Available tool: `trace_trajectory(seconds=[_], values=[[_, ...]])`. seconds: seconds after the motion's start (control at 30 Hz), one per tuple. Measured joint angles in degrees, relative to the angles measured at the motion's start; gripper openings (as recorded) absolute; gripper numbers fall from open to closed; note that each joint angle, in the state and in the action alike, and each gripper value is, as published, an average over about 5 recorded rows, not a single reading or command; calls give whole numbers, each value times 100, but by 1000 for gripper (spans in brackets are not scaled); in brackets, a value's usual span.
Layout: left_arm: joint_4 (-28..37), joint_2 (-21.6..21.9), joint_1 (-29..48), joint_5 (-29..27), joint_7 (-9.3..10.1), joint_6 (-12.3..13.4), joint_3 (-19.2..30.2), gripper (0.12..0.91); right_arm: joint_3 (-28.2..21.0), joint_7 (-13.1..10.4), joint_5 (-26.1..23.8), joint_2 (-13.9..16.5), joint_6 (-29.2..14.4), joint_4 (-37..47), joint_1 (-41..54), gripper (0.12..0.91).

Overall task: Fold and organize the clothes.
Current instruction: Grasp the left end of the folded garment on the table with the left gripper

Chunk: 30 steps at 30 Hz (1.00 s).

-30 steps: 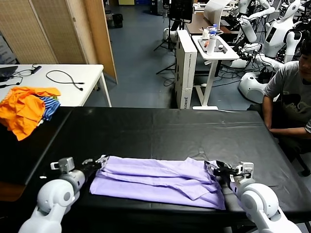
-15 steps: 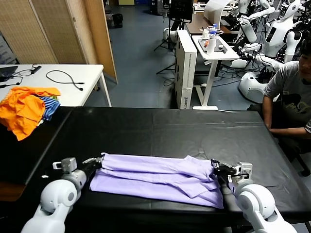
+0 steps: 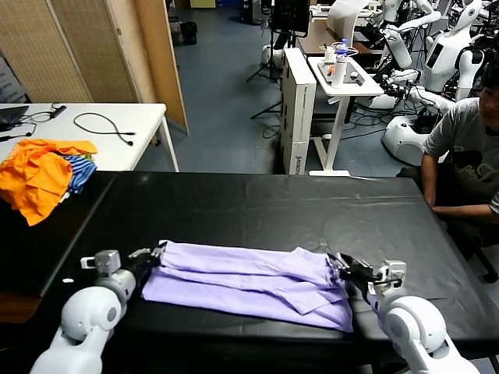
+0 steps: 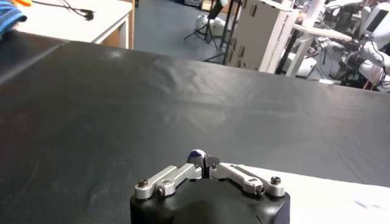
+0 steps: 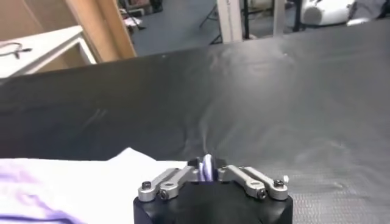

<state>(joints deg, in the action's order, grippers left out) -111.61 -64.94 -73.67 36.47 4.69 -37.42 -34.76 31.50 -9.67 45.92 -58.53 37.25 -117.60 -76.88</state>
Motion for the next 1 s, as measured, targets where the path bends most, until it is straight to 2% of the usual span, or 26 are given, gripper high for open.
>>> trace_trajectory(seconds=[0.07, 0.17, 0.3, 0.83, 0.93, 1.0], values=[[-99, -12, -116, 16, 7, 1, -88, 684, 85, 12, 22, 33, 1, -83, -65, 894], [-213, -83, -284, 9, 13, 4, -189, 833, 157, 20, 29, 49, 4, -174, -134, 905], [-264, -217, -442, -76, 12, 31, -255, 900, 198, 21, 29, 60, 8, -243, -163, 907], [-302, -824, -739, -443, -98, 219, -308, 907, 244, 18, 23, 57, 9, -301, -201, 907], [-296, -908, -775, -457, -116, 247, -318, 877, 240, 18, 19, 45, 7, -305, -213, 907], [-289, -950, -792, -456, -122, 264, -325, 827, 231, 18, 14, 38, 6, -307, -219, 907]])
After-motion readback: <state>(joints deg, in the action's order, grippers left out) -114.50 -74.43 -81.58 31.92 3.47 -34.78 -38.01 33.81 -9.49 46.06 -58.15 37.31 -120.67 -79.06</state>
